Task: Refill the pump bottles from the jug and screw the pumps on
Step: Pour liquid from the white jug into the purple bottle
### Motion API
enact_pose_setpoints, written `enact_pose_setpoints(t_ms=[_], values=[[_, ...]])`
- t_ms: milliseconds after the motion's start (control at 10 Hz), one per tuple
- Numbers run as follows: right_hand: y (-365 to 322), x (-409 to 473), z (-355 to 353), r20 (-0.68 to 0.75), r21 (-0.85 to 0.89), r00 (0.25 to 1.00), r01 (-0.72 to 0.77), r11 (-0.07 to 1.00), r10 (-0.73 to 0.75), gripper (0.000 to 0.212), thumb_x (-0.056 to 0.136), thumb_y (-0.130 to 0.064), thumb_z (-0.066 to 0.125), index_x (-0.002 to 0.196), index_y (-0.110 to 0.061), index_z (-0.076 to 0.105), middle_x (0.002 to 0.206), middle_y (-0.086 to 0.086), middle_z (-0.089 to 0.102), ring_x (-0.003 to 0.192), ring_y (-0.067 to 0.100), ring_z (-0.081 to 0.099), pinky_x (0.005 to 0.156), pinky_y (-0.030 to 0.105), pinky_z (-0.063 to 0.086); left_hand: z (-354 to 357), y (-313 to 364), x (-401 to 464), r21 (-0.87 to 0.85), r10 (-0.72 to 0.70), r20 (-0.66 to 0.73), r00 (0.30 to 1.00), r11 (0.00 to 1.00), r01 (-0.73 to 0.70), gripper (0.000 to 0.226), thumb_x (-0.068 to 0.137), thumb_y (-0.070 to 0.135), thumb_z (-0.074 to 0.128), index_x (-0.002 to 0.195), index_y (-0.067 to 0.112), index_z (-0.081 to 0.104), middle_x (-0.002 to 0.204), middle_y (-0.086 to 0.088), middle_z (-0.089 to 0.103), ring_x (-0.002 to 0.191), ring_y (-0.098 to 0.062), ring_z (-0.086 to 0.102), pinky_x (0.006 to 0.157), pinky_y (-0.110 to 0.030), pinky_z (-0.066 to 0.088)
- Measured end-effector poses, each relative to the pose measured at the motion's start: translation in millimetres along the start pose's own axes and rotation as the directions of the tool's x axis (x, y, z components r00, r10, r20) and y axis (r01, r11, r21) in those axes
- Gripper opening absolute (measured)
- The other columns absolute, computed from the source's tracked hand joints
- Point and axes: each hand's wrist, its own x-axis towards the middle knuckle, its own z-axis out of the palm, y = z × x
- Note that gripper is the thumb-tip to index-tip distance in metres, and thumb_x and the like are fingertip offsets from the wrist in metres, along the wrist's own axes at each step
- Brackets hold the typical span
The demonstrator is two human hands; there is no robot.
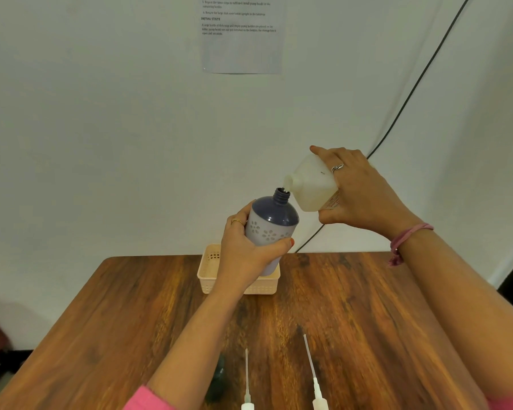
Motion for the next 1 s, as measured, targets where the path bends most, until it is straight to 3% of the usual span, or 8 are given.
enact_pose_setpoints(t_ms=[300, 500, 700, 1000], values=[[0.9, 1.1, 0.4, -0.002, -0.017, 1.000, 0.007, 1.000, -0.007, 0.107, 0.056, -0.030, 0.083, 0.146, -0.015, 0.027, 0.134, 0.011, 0.045, 0.118, 0.030, 0.042, 0.096, 0.039, 0.039, 0.7, -1.3, 1.4, 0.015, -0.012, -0.005, 1.000, 1.000, 0.012, 0.088, 0.051, 0.038, 0.085, 0.130, 0.033, 0.045, 0.121, 0.005, 0.053, 0.108, -0.014, 0.056, 0.081, -0.032, 0.058], [1.2, 1.1, -1.3, -0.009, -0.020, 1.000, 0.011, 1.000, -0.011, 0.106, 0.056, -0.028, 0.084, 0.145, -0.014, 0.028, 0.133, 0.012, 0.046, 0.118, 0.030, 0.043, 0.097, 0.039, 0.038, 1.9, -1.4, 2.3, 0.012, -0.009, 0.007, 1.000, 1.000, 0.009, 0.080, 0.057, 0.030, 0.088, 0.124, 0.038, 0.044, 0.120, 0.005, 0.053, 0.106, -0.012, 0.055, 0.077, -0.025, 0.056], [1.4, 0.8, -0.9, -0.011, -0.022, 1.000, 0.011, 1.000, -0.011, 0.106, 0.056, -0.028, 0.084, 0.145, -0.014, 0.028, 0.133, 0.012, 0.046, 0.118, 0.030, 0.043, 0.098, 0.040, 0.038, 2.7, -1.0, 2.8, 0.003, -0.013, 0.002, 1.000, 1.000, 0.013, 0.080, 0.053, 0.036, 0.085, 0.122, 0.041, 0.044, 0.120, 0.006, 0.053, 0.105, -0.010, 0.055, 0.075, -0.023, 0.055], [1.1, -0.2, -0.4, -0.013, -0.040, 1.000, 0.027, 0.999, -0.027, 0.107, 0.055, -0.028, 0.085, 0.145, -0.012, 0.029, 0.132, 0.014, 0.048, 0.116, 0.032, 0.044, 0.097, 0.041, 0.039, 3.2, -2.2, 0.4, -0.009, -0.036, 0.006, 0.999, 0.999, 0.037, 0.083, 0.052, 0.036, 0.085, 0.125, 0.037, 0.045, 0.120, 0.005, 0.054, 0.106, -0.012, 0.056, 0.081, -0.032, 0.058]])
